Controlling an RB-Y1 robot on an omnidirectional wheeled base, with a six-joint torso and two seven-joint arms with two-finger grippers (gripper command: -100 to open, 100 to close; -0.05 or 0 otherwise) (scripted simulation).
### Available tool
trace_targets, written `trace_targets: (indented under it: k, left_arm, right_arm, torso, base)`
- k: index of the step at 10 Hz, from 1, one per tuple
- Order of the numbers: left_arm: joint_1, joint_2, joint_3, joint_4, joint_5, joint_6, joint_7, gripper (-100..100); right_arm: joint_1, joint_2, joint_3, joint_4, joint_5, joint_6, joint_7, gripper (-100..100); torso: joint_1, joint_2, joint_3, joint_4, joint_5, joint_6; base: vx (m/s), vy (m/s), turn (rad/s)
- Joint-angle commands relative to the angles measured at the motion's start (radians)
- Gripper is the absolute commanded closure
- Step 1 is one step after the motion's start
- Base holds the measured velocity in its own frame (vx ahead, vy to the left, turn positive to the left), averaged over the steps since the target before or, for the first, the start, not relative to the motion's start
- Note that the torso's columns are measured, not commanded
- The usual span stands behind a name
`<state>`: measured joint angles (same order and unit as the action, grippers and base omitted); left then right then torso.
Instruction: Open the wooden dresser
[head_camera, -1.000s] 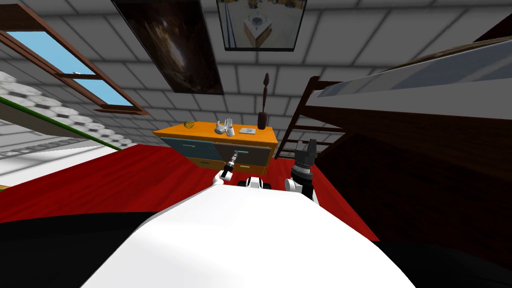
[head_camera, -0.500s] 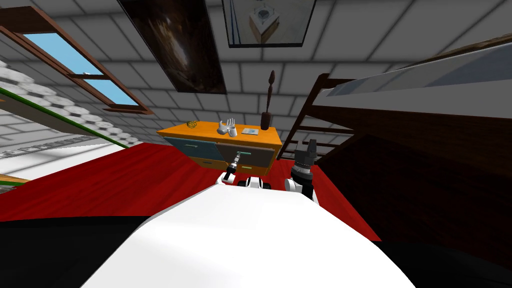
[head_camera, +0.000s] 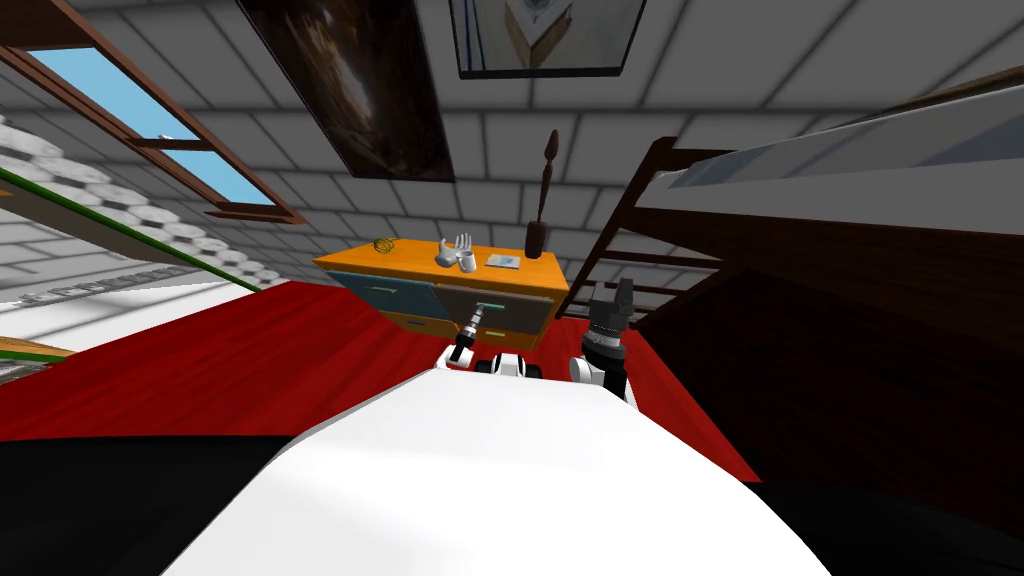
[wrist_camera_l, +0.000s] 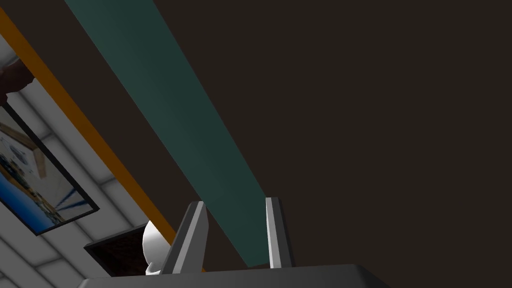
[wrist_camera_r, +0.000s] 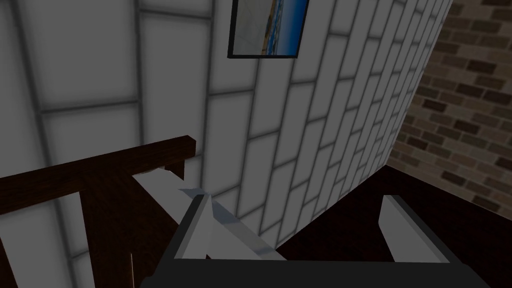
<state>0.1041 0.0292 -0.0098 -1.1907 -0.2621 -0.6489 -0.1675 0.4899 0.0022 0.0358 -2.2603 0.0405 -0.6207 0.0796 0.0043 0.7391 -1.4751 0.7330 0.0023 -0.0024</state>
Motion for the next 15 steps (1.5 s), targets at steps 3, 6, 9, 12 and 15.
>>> trace_targets:
  k: [3,6,9,12,15]
  left_arm:
    - [-0.016,0.005,-0.005,-0.007,-0.002,0.044,0.008,100]
    - [-0.009,0.008,-0.013,-0.019,-0.007,0.061,0.014,100]
    - [-0.008,0.008,-0.019,-0.029,-0.009,0.063,0.017,100]
    - [-0.052,0.014,-0.025,-0.075,-0.012,0.157,0.036,-100]
    - [-0.087,0.019,-0.029,-0.110,-0.013,0.227,0.049,-100]
  right_arm:
    - [0.000,0.000,0.000,0.000,0.000,0.000,0.000,0]
    - [0.000,0.000,0.000,0.000,0.000,0.000,0.000,0]
    - [0.000,0.000,0.000,0.000,0.000,0.000,0.000,0]
    - [0.000,0.000,0.000,0.000,0.000,0.000,0.000,0]
    - [0.000,0.000,0.000,0.000,0.000,0.000,0.000,0]
  torso:
    - [-0.002,-0.003,-0.001,0.001,-0.001,0.002]
    - [-0.002,0.000,0.000,0.002,-0.001,0.001]
    - [-0.002,-0.003,-0.002,0.002,-0.002,0.000]
    - [-0.004,-0.005,-0.003,0.005,-0.003,0.003]
    - [-0.004,-0.001,-0.001,0.005,-0.002,0.002]
  base:
    - [-0.160,0.007,0.011]
    - [-0.175,0.013,0.016]
    - [-0.161,0.012,0.015]
    - [-0.068,0.011,-0.005]
    - [-0.050,0.012,-0.005]
